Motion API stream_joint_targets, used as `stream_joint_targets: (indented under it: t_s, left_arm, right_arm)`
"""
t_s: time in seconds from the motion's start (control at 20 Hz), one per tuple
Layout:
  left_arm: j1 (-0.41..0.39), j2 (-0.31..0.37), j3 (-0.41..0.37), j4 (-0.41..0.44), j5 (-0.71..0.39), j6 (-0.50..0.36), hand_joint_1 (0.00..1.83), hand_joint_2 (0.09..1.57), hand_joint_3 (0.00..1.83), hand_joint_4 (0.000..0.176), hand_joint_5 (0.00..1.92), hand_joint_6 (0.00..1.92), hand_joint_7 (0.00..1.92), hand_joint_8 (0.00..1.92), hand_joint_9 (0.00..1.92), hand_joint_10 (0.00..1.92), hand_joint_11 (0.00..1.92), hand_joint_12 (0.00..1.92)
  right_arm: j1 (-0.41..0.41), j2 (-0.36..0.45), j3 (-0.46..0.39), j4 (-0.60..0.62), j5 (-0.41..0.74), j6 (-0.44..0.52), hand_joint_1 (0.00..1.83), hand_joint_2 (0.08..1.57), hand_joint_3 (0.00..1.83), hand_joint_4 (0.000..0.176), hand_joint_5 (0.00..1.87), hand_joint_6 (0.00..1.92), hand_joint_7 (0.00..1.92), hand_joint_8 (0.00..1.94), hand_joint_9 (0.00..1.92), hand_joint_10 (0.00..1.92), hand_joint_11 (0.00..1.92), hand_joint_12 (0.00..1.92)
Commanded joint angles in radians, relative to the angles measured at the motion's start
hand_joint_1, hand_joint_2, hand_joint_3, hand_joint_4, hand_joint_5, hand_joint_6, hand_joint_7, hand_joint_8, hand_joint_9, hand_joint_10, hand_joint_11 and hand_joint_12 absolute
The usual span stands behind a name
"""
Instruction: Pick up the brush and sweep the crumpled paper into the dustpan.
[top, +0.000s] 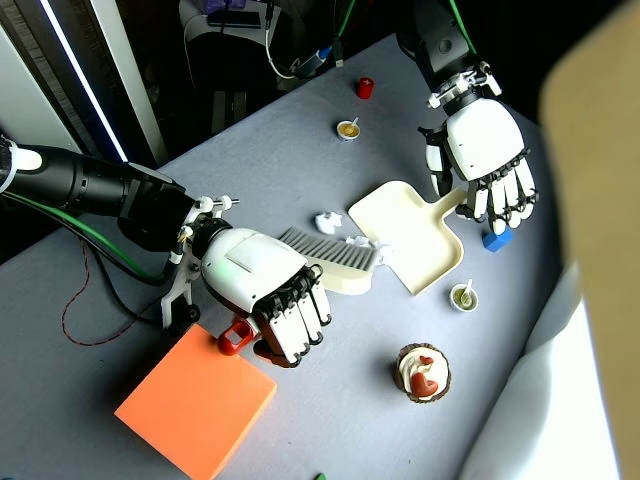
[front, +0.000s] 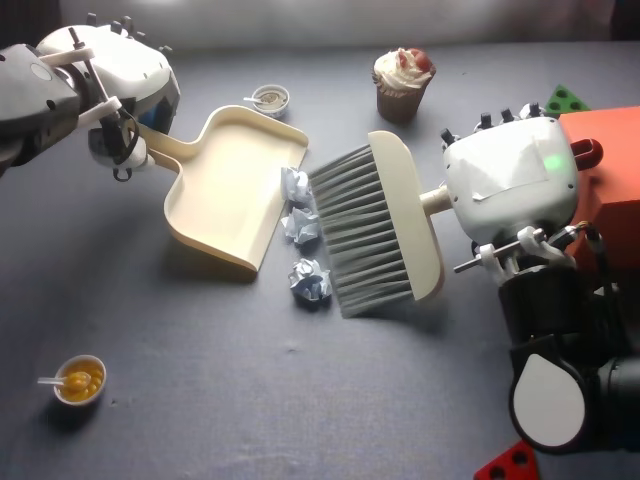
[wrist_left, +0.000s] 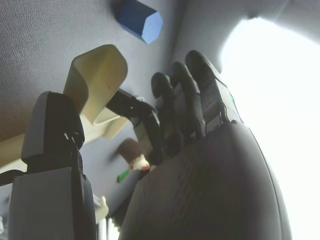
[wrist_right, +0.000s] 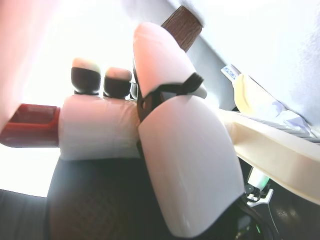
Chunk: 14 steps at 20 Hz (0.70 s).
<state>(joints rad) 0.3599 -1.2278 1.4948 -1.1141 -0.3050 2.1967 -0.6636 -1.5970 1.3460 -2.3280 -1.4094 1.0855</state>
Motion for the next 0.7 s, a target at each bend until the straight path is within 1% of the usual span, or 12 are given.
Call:
stream_joint_targets:
  t_s: [0.0, 0.1, 0.15, 0.2, 0.25, 0.3, 0.35, 0.4, 0.45, 0.55, 0.65]
  left_arm:
    - [-0.015, 0.016, 0.006, 0.029, -0.070, 0.002, 1.13, 1.16, 0.00, 0.000, 0.90, 1.10, 0.40, 0.00, 0.30, 0.00, 0.07, 0.48]
    - [-0.016, 0.016, 0.006, 0.029, -0.068, 0.002, 1.13, 1.16, 0.00, 0.000, 0.89, 1.11, 0.38, 0.00, 0.29, 0.00, 0.06, 0.47]
    - [-0.016, 0.016, 0.005, 0.028, -0.067, 0.002, 1.12, 1.16, 0.00, 0.000, 0.89, 1.11, 0.39, 0.01, 0.29, 0.00, 0.06, 0.47]
    - [-0.016, 0.016, 0.005, 0.027, -0.068, 0.002, 1.12, 1.16, 0.00, 0.000, 0.89, 1.11, 0.39, 0.01, 0.29, 0.00, 0.06, 0.47]
    - [-0.016, 0.016, 0.005, 0.027, -0.069, 0.002, 1.11, 1.17, 0.00, 0.000, 0.88, 1.13, 0.38, 0.00, 0.28, 0.00, 0.06, 0.47]
    - [-0.016, 0.015, 0.005, 0.027, -0.070, 0.002, 1.11, 1.16, 0.00, 0.000, 0.89, 1.12, 0.39, 0.00, 0.28, 0.00, 0.06, 0.46]
    - [-0.016, 0.015, 0.007, 0.028, -0.070, 0.002, 1.12, 1.16, 0.00, 0.000, 0.90, 1.10, 0.39, 0.00, 0.29, 0.00, 0.06, 0.46]
    - [-0.016, 0.015, 0.007, 0.028, -0.070, 0.002, 1.11, 1.17, 0.00, 0.000, 0.88, 1.13, 0.38, 0.00, 0.27, 0.00, 0.04, 0.45]
    - [-0.016, 0.015, 0.007, 0.029, -0.068, 0.002, 1.11, 1.17, 0.00, 0.000, 0.88, 1.13, 0.39, 0.01, 0.27, 0.00, 0.05, 0.45]
    - [-0.016, 0.015, 0.008, 0.030, -0.064, 0.002, 1.12, 1.16, 0.00, 0.000, 0.91, 1.09, 0.40, 0.00, 0.28, 0.00, 0.06, 0.45]
    - [-0.016, 0.016, 0.009, 0.032, -0.062, 0.002, 1.12, 1.16, 0.00, 0.000, 0.89, 1.12, 0.37, 0.00, 0.27, 0.00, 0.05, 0.45]
  right_arm:
    - [0.012, 0.012, 0.000, -0.085, -0.082, 0.008, 1.53, 1.20, 0.00, 0.013, 1.07, 1.92, 1.11, 1.94, 1.04, 1.92, 0.81, 1.92]
    - [0.024, 0.028, -0.011, -0.091, -0.075, -0.013, 1.53, 1.20, 0.00, 0.021, 1.06, 1.92, 1.11, 1.94, 1.02, 1.92, 0.74, 1.92]
    - [0.027, 0.032, -0.013, -0.092, -0.072, -0.019, 1.54, 1.21, 0.00, 0.060, 1.03, 1.92, 1.07, 1.94, 0.97, 1.92, 0.73, 1.92]
    - [0.028, 0.043, -0.015, -0.093, -0.068, -0.025, 1.54, 1.21, 0.00, 0.060, 1.03, 1.92, 1.07, 1.94, 0.97, 1.92, 0.73, 1.92]
    - [0.028, 0.056, -0.018, -0.093, -0.062, -0.033, 1.56, 1.21, 0.00, 0.083, 1.02, 1.92, 1.05, 1.94, 0.95, 1.92, 0.75, 1.92]
    - [0.030, 0.065, -0.019, -0.093, -0.059, -0.044, 1.56, 1.21, 0.00, 0.090, 1.02, 1.92, 1.04, 1.94, 0.93, 1.92, 0.77, 1.92]
    - [0.035, 0.071, -0.022, -0.093, -0.058, -0.053, 1.56, 1.21, 0.00, 0.134, 1.01, 1.92, 1.02, 1.94, 0.90, 1.92, 0.75, 1.92]
    - [0.045, 0.082, -0.028, -0.099, -0.049, -0.065, 1.55, 1.22, 0.00, 0.151, 1.00, 1.92, 0.99, 1.94, 0.88, 1.92, 0.75, 1.92]
    - [0.053, 0.094, -0.032, -0.110, -0.038, -0.084, 1.56, 1.22, 0.00, 0.161, 0.99, 1.92, 0.98, 1.94, 0.87, 1.92, 0.75, 1.92]
    - [0.073, 0.115, -0.041, -0.135, -0.010, -0.151, 1.55, 1.22, 0.00, 0.174, 0.98, 1.92, 0.96, 1.94, 0.83, 1.92, 0.73, 1.92]
    - [0.095, 0.132, -0.052, -0.151, 0.026, -0.205, 1.56, 1.21, 0.00, 0.176, 0.97, 1.92, 0.94, 1.94, 0.80, 1.92, 0.70, 1.92]
